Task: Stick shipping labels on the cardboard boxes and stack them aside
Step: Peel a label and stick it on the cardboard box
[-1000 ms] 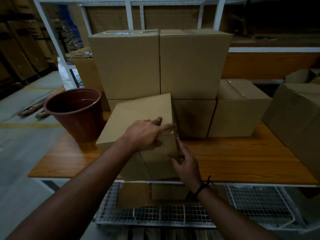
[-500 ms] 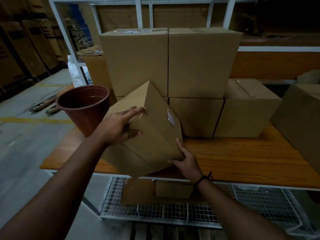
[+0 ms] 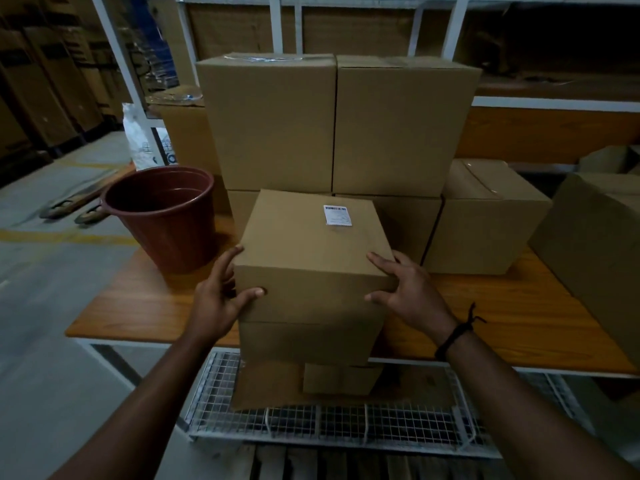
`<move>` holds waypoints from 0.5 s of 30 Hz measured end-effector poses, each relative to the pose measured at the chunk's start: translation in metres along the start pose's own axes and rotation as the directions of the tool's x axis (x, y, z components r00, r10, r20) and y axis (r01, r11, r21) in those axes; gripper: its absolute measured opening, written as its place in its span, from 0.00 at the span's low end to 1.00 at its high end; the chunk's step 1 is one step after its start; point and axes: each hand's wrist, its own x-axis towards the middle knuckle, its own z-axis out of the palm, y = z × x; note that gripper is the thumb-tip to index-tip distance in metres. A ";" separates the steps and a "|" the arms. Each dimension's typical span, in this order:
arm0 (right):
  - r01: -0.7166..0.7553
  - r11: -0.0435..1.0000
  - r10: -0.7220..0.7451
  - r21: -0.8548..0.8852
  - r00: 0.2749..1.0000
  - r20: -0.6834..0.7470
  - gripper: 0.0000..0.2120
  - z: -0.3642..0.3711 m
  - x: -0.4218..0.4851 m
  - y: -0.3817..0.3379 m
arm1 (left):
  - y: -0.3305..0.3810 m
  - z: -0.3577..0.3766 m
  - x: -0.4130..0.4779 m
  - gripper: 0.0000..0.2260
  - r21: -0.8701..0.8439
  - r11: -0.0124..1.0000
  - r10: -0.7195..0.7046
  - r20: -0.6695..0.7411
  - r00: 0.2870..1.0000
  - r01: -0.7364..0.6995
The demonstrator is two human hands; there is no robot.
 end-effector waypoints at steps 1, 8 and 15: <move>-0.014 1.000 0.014 -0.026 1.000 0.005 0.38 0.000 0.000 0.003 | -0.001 0.002 -0.002 0.37 -0.006 1.000 -0.004 0.003 1.000 0.004; -0.006 0.994 0.005 -0.112 1.000 -0.012 0.37 0.013 -0.013 0.000 | -0.022 0.006 -0.013 0.28 -0.024 0.996 -0.083 0.047 0.995 0.084; -0.073 0.990 0.081 -0.120 0.995 0.066 0.29 0.004 -0.006 -0.003 | -0.027 -0.014 0.024 0.18 0.045 0.999 -0.021 0.103 0.994 0.016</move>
